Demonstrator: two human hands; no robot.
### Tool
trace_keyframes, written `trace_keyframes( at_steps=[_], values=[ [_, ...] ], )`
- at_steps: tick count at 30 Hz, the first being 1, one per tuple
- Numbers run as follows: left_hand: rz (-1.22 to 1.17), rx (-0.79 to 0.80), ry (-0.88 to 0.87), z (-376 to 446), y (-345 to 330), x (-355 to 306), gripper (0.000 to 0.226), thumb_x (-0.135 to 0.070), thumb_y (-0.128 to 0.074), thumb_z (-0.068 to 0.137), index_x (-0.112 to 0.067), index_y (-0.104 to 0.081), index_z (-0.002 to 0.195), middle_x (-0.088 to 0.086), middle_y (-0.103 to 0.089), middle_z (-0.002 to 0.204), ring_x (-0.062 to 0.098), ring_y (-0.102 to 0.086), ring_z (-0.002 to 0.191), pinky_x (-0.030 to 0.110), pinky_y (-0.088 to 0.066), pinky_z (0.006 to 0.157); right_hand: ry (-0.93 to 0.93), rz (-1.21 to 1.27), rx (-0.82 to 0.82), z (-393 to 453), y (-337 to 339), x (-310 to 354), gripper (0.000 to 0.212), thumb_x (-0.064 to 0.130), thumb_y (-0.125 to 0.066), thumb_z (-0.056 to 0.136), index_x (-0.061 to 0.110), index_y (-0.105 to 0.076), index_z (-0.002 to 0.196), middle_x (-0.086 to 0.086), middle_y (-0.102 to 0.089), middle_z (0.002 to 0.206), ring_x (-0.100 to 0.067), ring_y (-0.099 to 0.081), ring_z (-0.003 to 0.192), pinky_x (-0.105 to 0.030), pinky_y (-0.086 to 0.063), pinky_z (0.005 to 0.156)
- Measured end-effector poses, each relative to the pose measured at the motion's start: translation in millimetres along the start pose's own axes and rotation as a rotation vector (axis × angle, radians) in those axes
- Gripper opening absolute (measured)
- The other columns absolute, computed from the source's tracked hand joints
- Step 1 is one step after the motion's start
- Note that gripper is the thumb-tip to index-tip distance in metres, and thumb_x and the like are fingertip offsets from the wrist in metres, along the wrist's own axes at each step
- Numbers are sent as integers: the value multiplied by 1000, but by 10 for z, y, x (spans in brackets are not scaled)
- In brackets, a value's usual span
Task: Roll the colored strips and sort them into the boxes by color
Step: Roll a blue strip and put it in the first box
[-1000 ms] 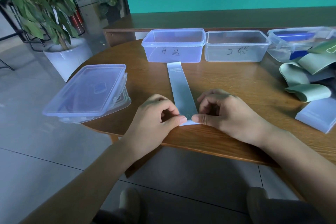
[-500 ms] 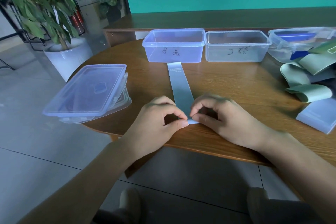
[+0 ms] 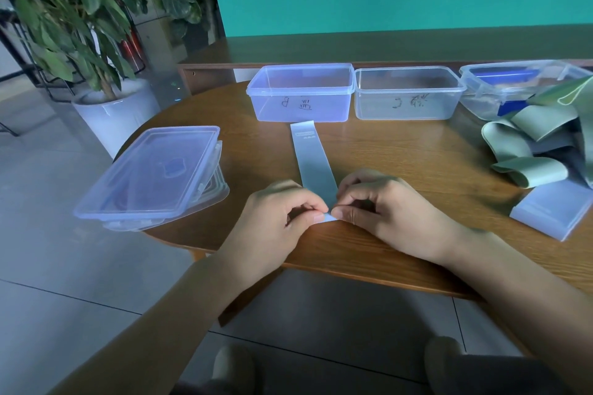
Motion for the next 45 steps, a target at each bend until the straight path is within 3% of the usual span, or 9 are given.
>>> trace_keyframes(
  at_steps=[6, 11, 14, 20, 25, 29, 36, 42, 45],
  values=[
    [24, 59, -40, 12, -18, 7, 6, -27, -70, 91, -25, -75, 94, -16, -64, 92, 6, -58, 90, 15, -44, 75, 4, -48, -22, 15, 6, -11, 9, 30, -72, 93, 24, -76, 87, 11, -59, 103, -6, -61, 89, -9, -40, 77],
    [16, 78, -8, 30, -31, 43, 11, -27, -73, 90, -25, -77, 99, -15, -64, 94, 6, -58, 91, 10, -42, 74, 6, -23, -48, 29, 27, 7, 7, 25, -73, 92, 32, -76, 93, 14, -59, 103, -10, -63, 93, -17, -46, 83],
    [2, 70, 9, 45, -36, 80, 12, -28, -72, 90, -26, -78, 101, -15, -63, 97, 4, -59, 92, 8, -41, 76, 41, -23, 41, 57, 18, 16, 6, 30, -73, 93, 31, -75, 98, 14, -64, 99, -10, -63, 93, -24, -49, 81],
    [-9, 56, 16, 43, -28, 90, 17, -28, -71, 92, -23, -79, 106, -12, -63, 100, 3, -60, 93, 5, -40, 77, 84, -1, 112, 138, 67, 5, 11, 27, -78, 88, 26, -80, 99, 13, -66, 92, -8, -64, 86, -11, -44, 74],
    [-27, 66, 56, 53, -9, 74, 24, -33, -75, 87, -28, -75, 111, -22, -58, 99, -3, -54, 98, 5, -41, 75, 74, 13, 172, 229, 98, -45, 12, 29, -76, 89, 24, -81, 99, 10, -67, 89, -11, -66, 83, -15, -46, 72],
    [-14, 80, 34, 81, 2, 35, 11, -32, -75, 87, -29, -73, 97, -32, -53, 82, -4, -54, 93, 6, -40, 71, 78, 17, 227, 302, 105, -45, 12, 31, -76, 89, 25, -82, 98, 10, -70, 88, -13, -68, 84, -22, -51, 74],
    [37, 66, 12, 158, -25, 83, 7, -30, -70, 91, -28, -76, 94, -17, -63, 87, 5, -58, 87, 15, -44, 73, 12, 55, 193, 367, 119, -119, 6, 25, -76, 90, 25, -78, 97, 13, -69, 90, -8, -65, 82, -14, -44, 71],
    [20, 26, 26, 198, -32, 162, 10, -26, -70, 92, -24, -79, 95, -11, -65, 91, 6, -60, 88, 11, -43, 76, 47, 22, 223, 361, 85, -85, 13, 33, -78, 88, 28, -78, 100, 12, -69, 92, -12, -65, 85, -22, -50, 72],
    [-9, 27, 50, 217, -17, 157, 11, -27, -70, 92, -23, -80, 96, -11, -66, 91, 7, -61, 89, 12, -44, 77, 73, -4, 256, 400, 99, -66, 14, 29, -81, 86, 26, -80, 100, 10, -70, 93, -10, -66, 87, -16, -47, 73]
  ],
)
Point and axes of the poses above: each hand's wrist, its own z-axis towards the middle knuckle, its own y-axis out of the back of the hand, x = y × z, the point moved 6 cm from there along z, towards the middle knuckle
